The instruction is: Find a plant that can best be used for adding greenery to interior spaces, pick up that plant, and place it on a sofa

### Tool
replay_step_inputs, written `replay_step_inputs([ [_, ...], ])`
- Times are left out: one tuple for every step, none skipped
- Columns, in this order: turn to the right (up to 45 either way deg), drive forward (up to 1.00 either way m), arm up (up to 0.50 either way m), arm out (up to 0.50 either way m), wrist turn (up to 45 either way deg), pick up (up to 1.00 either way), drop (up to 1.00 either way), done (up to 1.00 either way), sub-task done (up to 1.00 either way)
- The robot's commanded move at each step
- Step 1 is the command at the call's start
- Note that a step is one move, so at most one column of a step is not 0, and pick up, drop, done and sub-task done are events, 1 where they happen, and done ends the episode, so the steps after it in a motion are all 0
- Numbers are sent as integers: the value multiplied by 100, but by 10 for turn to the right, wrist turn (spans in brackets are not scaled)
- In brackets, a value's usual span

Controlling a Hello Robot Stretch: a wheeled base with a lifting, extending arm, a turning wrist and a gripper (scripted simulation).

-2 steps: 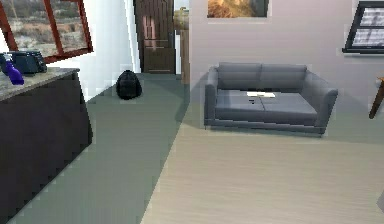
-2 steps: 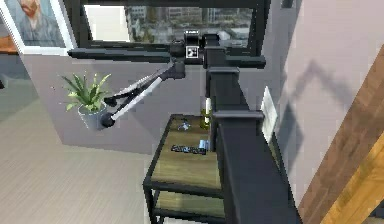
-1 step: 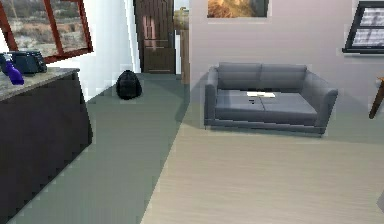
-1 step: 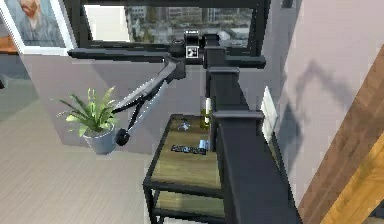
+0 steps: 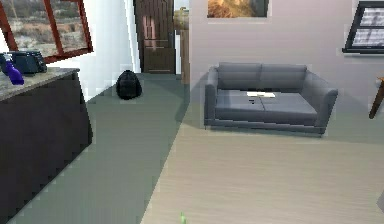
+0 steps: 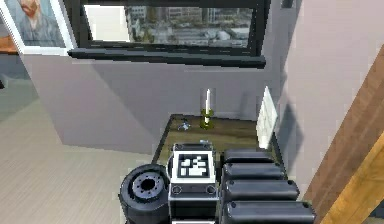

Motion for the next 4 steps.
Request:
replay_step_inputs([
  [-90,0,0,0,0,0,0,0,0],
  [0,45,0,0,0,0,0,0,0],
  [450,0,0,0,0,0,0,0,0],
  [0,100,0,0,0,0,0,0,0],
])
